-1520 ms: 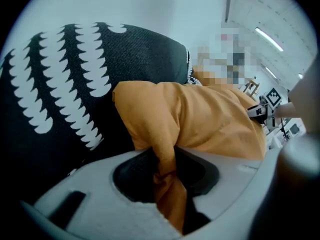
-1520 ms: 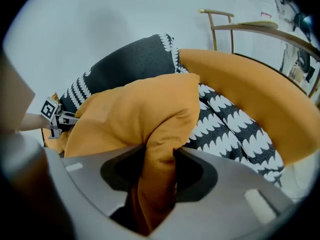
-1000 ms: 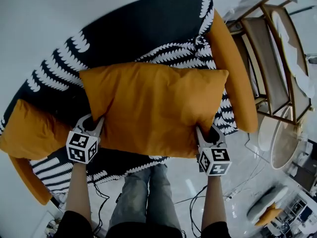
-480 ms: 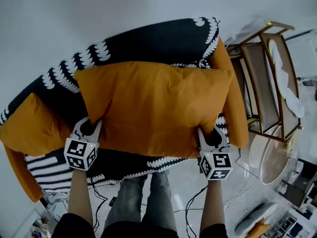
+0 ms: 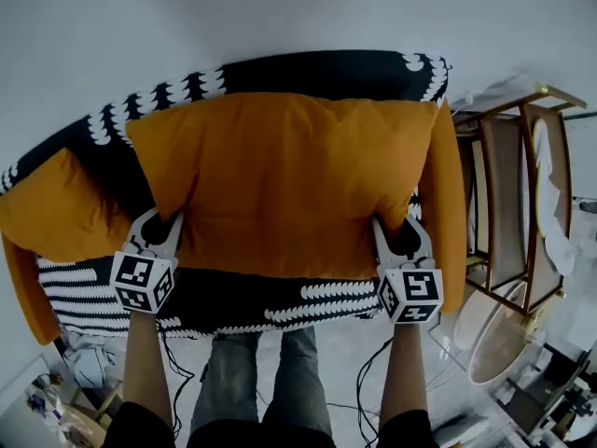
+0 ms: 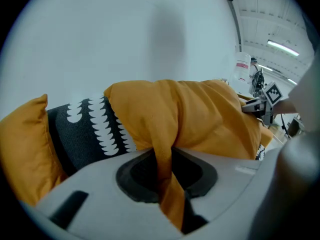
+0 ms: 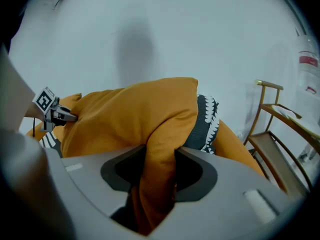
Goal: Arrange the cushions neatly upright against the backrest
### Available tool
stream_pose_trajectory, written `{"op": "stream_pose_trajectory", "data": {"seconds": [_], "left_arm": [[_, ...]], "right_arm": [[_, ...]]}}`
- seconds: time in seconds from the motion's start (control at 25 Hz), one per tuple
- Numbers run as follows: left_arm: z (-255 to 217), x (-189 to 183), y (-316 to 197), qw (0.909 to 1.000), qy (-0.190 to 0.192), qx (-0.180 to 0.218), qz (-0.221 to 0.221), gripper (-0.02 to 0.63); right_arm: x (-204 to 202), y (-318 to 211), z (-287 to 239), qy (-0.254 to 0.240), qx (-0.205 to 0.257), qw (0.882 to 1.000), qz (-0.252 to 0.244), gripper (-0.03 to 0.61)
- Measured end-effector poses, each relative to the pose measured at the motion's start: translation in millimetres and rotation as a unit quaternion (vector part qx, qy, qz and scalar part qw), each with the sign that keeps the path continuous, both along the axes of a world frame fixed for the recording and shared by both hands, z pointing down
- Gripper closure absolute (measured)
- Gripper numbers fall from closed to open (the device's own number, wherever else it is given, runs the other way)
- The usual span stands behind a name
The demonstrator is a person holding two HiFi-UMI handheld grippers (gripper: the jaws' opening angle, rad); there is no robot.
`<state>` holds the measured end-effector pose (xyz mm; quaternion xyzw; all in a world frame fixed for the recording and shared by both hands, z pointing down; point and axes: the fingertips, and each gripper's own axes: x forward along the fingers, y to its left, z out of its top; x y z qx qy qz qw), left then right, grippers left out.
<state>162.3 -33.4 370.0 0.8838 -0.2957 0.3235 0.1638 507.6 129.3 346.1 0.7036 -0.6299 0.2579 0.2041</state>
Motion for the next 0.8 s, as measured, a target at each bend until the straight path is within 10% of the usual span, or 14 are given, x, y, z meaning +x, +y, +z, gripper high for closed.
{"op": "stream_pose_trajectory", "data": {"seconds": [0.8], "left_arm": [[33.4,17.0,-18.8,0.9968,-0.056,-0.016,-0.055,0.534]], "right_arm": [[44.2,-80.0,51.0,-0.019,-0.032,0.996,-0.081,0.39]]}}
